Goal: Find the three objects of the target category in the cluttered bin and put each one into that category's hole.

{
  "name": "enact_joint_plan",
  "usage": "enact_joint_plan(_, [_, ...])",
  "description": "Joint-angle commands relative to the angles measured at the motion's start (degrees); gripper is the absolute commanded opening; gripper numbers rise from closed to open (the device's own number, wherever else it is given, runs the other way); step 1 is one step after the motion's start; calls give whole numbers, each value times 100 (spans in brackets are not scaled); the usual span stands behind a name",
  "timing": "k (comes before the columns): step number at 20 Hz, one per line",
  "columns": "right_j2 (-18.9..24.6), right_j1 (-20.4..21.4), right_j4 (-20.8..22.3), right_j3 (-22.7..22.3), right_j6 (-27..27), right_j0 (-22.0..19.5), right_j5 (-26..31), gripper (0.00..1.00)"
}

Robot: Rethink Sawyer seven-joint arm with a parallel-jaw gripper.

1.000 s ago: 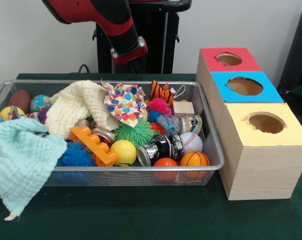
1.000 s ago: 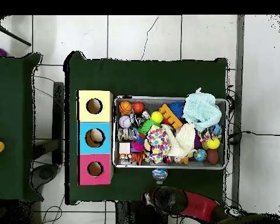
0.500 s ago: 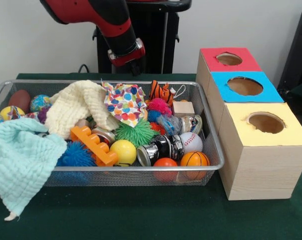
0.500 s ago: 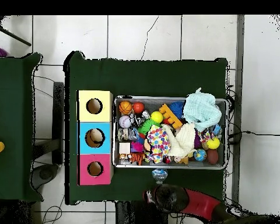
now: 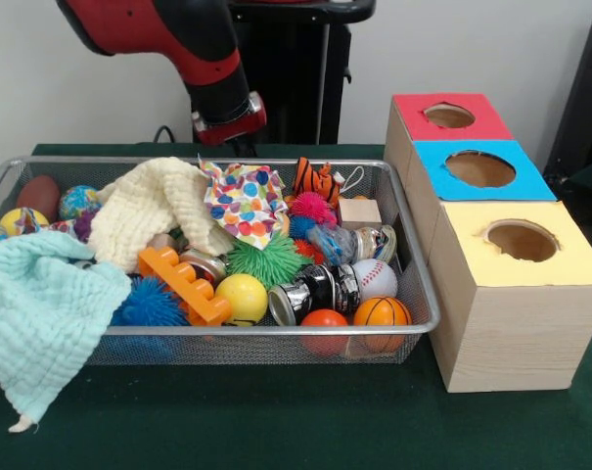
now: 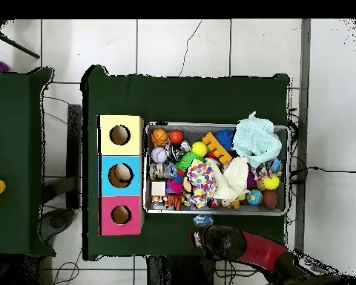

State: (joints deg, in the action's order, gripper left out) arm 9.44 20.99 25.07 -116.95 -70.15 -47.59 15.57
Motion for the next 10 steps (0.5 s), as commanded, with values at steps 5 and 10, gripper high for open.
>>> enact_joint_plan(5, [567,153,11,1386,118,6,911,0])
enact_joint_plan(10, [614,376,127,1628,448,18,1389,0])
